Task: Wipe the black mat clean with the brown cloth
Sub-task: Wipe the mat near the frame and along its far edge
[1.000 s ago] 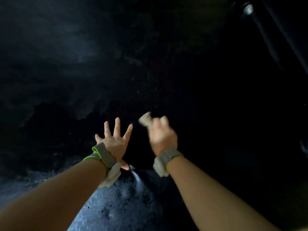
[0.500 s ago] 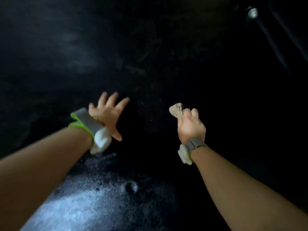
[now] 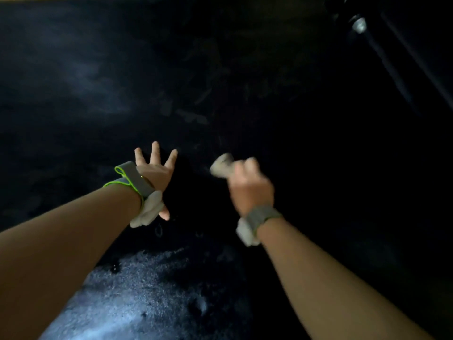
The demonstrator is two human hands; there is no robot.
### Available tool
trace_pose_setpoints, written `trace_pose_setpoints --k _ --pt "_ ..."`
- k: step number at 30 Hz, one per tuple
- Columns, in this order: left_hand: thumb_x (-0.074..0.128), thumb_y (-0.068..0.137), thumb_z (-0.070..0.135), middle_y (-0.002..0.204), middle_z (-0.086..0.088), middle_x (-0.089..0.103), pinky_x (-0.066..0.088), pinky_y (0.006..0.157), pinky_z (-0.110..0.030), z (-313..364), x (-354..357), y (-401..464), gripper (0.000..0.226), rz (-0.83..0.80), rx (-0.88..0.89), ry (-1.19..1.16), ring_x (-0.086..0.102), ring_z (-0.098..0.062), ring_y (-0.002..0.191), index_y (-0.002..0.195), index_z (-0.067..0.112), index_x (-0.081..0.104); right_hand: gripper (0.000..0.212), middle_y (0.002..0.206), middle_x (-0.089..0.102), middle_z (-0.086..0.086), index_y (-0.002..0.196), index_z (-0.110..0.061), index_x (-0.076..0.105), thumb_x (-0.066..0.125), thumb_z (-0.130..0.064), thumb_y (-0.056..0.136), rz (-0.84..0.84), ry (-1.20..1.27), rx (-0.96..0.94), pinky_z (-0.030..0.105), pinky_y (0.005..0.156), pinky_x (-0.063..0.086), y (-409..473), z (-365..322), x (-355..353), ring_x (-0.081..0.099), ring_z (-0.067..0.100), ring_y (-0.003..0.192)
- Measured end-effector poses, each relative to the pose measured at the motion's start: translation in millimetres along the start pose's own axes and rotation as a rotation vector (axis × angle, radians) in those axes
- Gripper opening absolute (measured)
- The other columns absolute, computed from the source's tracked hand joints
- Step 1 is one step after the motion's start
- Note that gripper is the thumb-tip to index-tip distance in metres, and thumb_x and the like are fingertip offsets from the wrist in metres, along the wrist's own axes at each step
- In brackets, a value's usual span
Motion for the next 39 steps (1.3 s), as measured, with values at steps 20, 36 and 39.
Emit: trace_pose_setpoints --k 20,36,39 --pt "0.091 0.046 0.043 0.142 -0.020 -0.043 0.028 0.099 -0.070 -5.3 4.1 11.8 0.157 -0.077 0.060 0.016 -0.023 -0.058 0.129 0.140 0.025 -0.034 0.022 0.121 0.047 0.010 0.113 -0.011 0.050 0.039 -0.024 0.099 -0.051 -0.067 0.212 0.038 0.072 0.047 93.0 -23.2 7.5 0.061 0.033 0.098" --pt "0.090 0.048 0.045 0.145 -0.017 -0.040 0.032 0.095 -0.071 -4.0 1.5 7.5 0.153 -0.053 0.035 0.038 -0.019 -0.055 0.133 0.142 0.028 -0.030 0.019 0.117 0.048 0.007 0.111 -0.015 0.052 0.039 -0.024 0.099 -0.164 -0.008 -0.022 0.037 0.064 0.047 102.7 -89.3 37.4 0.065 0.031 0.090" --pt "0.090 0.048 0.045 0.145 -0.016 -0.041 0.032 0.096 -0.070 -6.4 2.8 7.6 0.153 -0.056 0.029 0.033 -0.020 -0.054 0.133 0.142 0.029 -0.030 0.020 0.115 0.047 0.010 0.110 -0.014 0.053 0.044 -0.027 0.098 -0.301 0.045 -0.329 0.038 0.060 0.038 83.4 -126.0 48.6 0.063 0.036 0.088"
Point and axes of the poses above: each hand's wrist, its own y-axis towards the middle knuckle, its own x-axis out of the palm, z = x × y, the point moved 3 cm from there along y, towards the middle knuckle
